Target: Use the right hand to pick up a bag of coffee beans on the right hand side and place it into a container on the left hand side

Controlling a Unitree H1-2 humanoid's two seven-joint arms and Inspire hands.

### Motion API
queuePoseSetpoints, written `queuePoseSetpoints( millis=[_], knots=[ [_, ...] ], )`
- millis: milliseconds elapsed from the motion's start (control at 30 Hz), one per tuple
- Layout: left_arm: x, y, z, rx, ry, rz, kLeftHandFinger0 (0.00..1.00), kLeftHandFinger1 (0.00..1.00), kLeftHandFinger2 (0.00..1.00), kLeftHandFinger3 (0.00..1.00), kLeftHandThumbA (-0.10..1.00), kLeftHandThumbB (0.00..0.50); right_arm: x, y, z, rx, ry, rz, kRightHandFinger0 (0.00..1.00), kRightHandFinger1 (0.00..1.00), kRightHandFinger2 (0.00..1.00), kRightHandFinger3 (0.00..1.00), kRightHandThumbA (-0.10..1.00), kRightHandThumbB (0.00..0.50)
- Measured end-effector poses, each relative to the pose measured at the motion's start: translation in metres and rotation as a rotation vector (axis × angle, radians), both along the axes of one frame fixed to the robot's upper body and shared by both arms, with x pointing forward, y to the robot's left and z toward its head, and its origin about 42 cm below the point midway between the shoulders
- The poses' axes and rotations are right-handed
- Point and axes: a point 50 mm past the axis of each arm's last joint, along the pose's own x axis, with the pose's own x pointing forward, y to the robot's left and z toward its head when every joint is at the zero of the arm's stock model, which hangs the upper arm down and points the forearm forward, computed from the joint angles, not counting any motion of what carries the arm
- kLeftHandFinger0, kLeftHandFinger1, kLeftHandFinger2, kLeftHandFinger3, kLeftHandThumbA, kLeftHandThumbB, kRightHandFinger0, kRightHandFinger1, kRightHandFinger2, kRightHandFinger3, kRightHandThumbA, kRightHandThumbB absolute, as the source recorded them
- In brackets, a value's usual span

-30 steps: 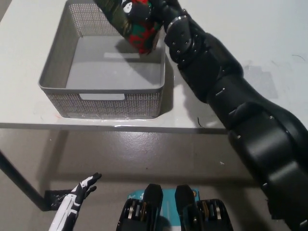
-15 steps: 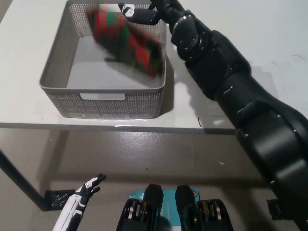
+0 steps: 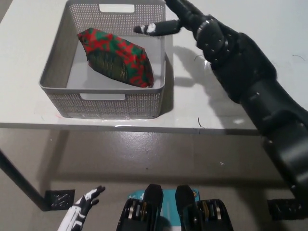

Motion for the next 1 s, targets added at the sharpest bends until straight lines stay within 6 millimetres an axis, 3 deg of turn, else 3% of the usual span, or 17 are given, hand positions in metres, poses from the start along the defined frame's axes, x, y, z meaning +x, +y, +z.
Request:
queuePoseSetpoints(
  millis=[33, 333, 433, 633, 767, 833, 1000],
  knots=[
    [-0.002, 0.0, -0.001, -0.001, 0.006, 0.001, 1.0, 1.0, 1.0, 1.0, 1.0, 0.223, -0.001, -0.008, 0.002, 0.008, -0.016, -0.001, 1.0, 1.0, 1.0, 1.0, 1.0, 0.459],
    [-0.002, 0.001, -0.002, -0.003, 0.01, 0.003, 1.0, 1.0, 1.0, 1.0, 1.0, 0.191, -0.019, -0.071, 0.019, 0.031, -0.127, -0.014, 1.0, 1.0, 1.0, 1.0, 1.0, 0.447],
    [-0.001, 0.001, -0.002, -0.002, 0.011, 0.004, 1.0, 1.0, 1.0, 1.0, 1.0, 0.19, -0.033, -0.1, 0.025, 0.057, -0.169, -0.033, 1.0, 1.0, 1.0, 1.0, 1.0, 0.417],
    [-0.001, 0.001, -0.003, -0.002, 0.013, 0.006, 1.0, 1.0, 1.0, 1.0, 1.0, 0.175, -0.062, -0.143, 0.023, 0.096, -0.228, -0.058, 1.0, 1.0, 1.0, 1.0, 1.0, 0.436],
    [-0.001, 0.002, -0.003, -0.002, 0.015, 0.007, 1.0, 1.0, 1.0, 1.0, 1.0, 0.171, -0.089, -0.165, 0.009, 0.13, -0.248, -0.066, 1.0, 1.0, 1.0, 1.0, 1.0, 0.387],
    [-0.001, 0.002, -0.003, -0.002, 0.014, 0.007, 1.0, 1.0, 1.0, 1.0, 1.0, 0.176, -0.103, -0.171, 0.002, 0.15, -0.258, -0.063, 1.0, 1.0, 1.0, 1.0, 0.98, 0.393],
    [-0.001, 0.002, -0.004, -0.002, 0.016, 0.008, 1.0, 1.0, 1.0, 1.0, 1.0, 0.183, -0.158, -0.177, -0.044, 0.21, -0.238, -0.034, 1.0, 1.0, 1.0, 1.0, 1.0, 0.381]
  ],
)
